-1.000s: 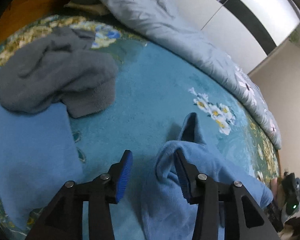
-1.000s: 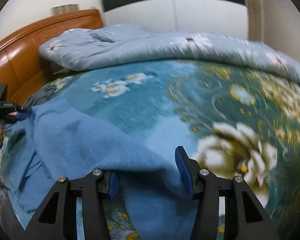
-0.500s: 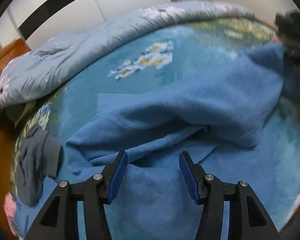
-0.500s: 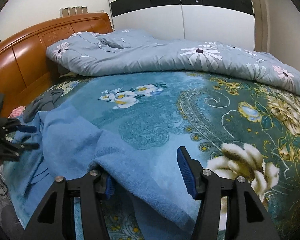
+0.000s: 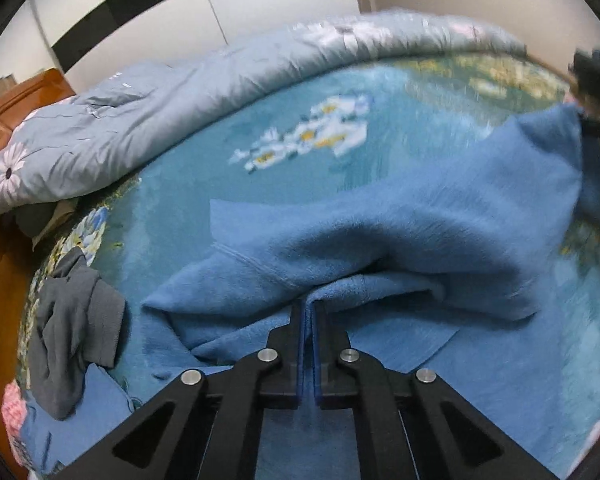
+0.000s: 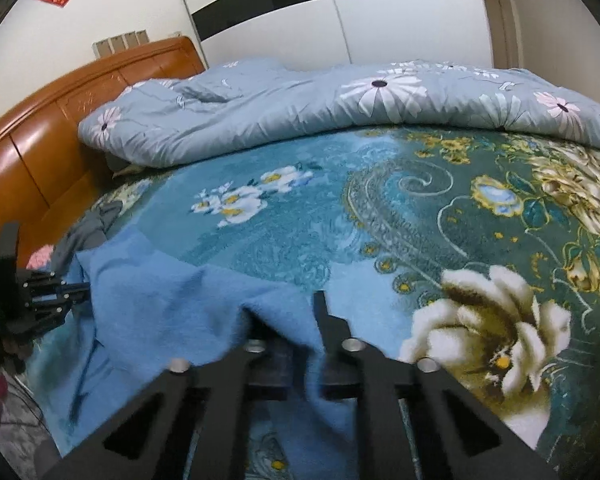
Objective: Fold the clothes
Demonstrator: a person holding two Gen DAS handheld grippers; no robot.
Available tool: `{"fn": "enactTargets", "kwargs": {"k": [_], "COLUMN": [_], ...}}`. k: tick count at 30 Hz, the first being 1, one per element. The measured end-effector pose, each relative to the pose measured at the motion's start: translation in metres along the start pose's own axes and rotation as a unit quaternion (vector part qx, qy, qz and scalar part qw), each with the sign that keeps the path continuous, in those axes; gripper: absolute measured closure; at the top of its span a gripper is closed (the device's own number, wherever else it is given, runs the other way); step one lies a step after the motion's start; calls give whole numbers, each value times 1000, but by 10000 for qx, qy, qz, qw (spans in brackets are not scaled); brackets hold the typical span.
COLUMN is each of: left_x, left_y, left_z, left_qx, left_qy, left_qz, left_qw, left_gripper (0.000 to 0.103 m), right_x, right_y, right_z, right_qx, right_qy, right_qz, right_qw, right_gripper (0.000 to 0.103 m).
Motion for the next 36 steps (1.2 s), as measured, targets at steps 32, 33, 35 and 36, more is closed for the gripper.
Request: {"fn": "enactTargets", "kwargs": {"k": [32, 33, 35, 36], "left_x": [-329, -319, -279, -255], "left_y": [126, 131, 133, 132], "left_z": [-74, -77, -82, -84], "left_qx": [-1060, -1071, -1149, -1205], "left_qy": [968, 958, 905, 874], "left_qz": [3402, 3303, 2957, 2748], "left_qw": [9293, 9329, 9440, 9499], "left_gripper": [100, 100, 100, 100], "right_x": [-270, -255, -220, -200], "right_y": [160, 160, 159, 156], "right_z": [-100, -96, -86, -80], "right_qx": [-1258, -1224, -1118, -1033], "right_qy": [693, 623, 485, 418], "right_qz": [2650, 2502, 2151, 1933], "right_qw": [9535, 9584, 9690, 9748], "right_gripper": [97, 97, 97, 97]}}
Point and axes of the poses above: each gripper's, at about its wrist camera, not at the fingertips, and x roughly the way its jaws point, z to its right, y to its top, the point moved 1 cm from there along x, roughly the way its jaws point, and after that the axes turned 14 degrees about z, right-handed, at the moved point
